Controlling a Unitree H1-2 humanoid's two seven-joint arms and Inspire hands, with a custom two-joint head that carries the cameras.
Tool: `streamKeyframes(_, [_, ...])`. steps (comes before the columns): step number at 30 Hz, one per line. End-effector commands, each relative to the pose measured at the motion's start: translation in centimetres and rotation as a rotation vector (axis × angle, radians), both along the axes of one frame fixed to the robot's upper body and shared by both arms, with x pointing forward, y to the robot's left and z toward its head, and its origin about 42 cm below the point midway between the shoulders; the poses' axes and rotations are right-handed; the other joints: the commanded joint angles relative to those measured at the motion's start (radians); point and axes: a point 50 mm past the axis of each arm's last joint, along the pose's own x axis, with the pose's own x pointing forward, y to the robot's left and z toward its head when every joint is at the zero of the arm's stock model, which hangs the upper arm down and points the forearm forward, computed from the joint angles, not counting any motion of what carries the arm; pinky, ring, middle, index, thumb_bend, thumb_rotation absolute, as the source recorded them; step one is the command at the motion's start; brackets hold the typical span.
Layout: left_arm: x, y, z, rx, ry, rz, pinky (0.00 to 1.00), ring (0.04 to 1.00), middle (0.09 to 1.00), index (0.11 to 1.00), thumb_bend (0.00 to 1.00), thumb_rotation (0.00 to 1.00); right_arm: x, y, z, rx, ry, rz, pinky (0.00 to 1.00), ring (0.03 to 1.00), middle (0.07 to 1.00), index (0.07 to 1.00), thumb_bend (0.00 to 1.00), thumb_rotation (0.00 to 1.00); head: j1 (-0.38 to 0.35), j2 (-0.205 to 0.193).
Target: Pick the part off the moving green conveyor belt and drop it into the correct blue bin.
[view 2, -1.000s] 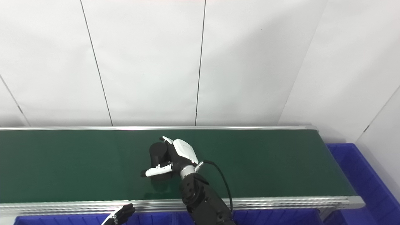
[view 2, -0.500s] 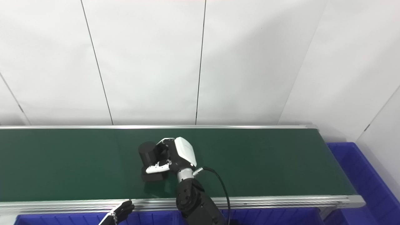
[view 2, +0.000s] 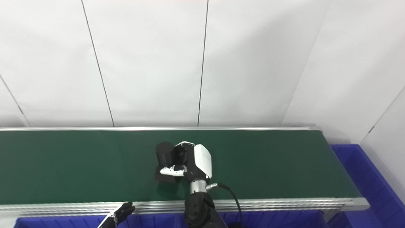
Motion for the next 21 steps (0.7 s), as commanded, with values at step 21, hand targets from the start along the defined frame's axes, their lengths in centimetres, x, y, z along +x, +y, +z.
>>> streamKeyframes(21, [1.1, -0.6, 2.6, 0.001, -0.135, 0.005, 0.78, 0.793, 0.789, 0.785, 0.75, 1.0, -11.7, -7.9, 7.4, 0.121, -0.224, 0.026, 0.34, 0.46, 0.572, 0.451, 0.49, 0.0, 0.097, 0.156])
